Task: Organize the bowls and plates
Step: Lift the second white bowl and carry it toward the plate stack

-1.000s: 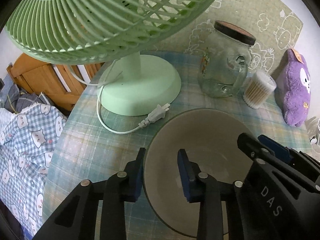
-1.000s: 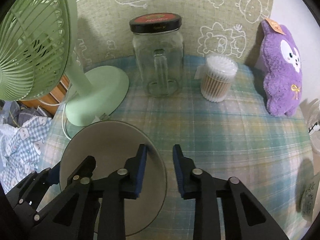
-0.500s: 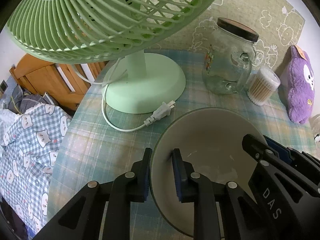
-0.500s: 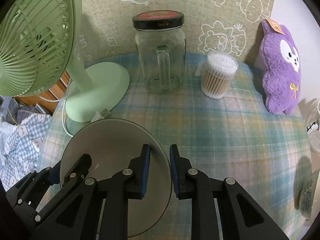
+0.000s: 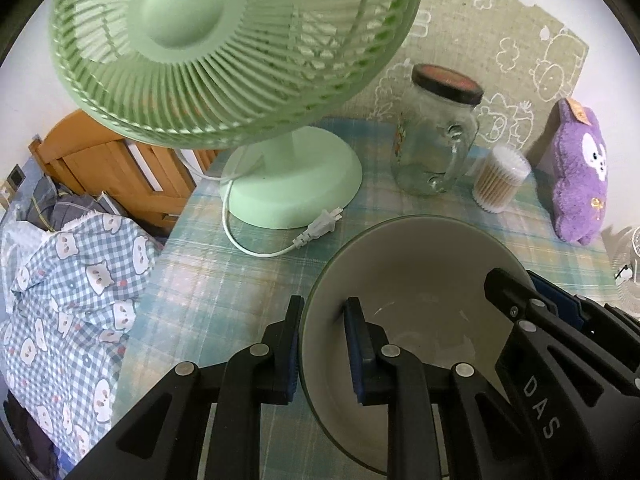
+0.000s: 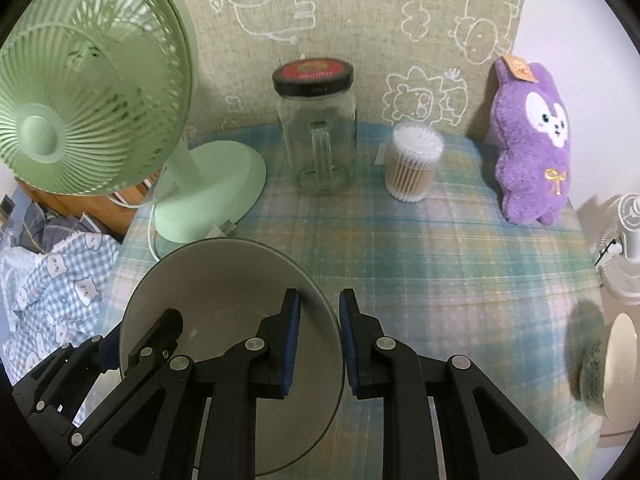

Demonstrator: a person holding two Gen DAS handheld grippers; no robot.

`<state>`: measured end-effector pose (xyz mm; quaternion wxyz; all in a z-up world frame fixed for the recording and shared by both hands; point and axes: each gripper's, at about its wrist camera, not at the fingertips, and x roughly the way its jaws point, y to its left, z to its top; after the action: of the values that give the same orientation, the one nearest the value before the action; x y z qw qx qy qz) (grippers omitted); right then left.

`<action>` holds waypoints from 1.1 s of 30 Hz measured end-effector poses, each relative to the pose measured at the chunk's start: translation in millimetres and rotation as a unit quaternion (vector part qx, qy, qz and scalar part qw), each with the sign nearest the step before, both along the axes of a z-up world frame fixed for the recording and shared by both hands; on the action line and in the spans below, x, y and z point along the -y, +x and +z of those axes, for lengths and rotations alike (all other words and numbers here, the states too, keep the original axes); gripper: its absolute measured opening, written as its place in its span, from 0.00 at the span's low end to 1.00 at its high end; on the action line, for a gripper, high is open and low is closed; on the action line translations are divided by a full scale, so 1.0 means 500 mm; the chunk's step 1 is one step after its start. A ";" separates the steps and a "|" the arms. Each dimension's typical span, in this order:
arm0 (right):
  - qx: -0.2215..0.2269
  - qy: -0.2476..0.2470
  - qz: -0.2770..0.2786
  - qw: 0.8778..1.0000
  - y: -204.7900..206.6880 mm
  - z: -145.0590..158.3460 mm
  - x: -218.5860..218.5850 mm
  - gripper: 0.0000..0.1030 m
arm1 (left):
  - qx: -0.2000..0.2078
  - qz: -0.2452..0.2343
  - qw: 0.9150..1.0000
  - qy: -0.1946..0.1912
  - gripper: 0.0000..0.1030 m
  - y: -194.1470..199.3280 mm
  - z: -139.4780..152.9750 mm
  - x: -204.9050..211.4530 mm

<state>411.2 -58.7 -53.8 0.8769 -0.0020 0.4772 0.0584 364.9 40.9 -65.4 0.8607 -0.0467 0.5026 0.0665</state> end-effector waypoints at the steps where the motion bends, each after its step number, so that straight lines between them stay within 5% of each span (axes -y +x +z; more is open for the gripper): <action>1: 0.003 0.000 -0.001 1.000 -0.010 0.010 0.003 0.23 | 0.001 -0.002 1.000 0.001 0.17 -0.004 0.007 0.001; 16: 0.040 -0.005 -0.025 0.999 -0.130 0.131 0.019 0.23 | 0.037 -0.026 0.999 0.001 0.17 -0.082 0.123 0.030; 33: 0.055 -0.014 -0.059 0.997 -0.303 0.194 -0.014 0.23 | 0.052 -0.055 0.997 -0.013 0.18 -0.216 0.188 0.002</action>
<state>259.7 -51.9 43.2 0.9036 0.0109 0.4282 -0.0005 257.0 39.8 28.7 0.8872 -0.0333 0.4601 0.0097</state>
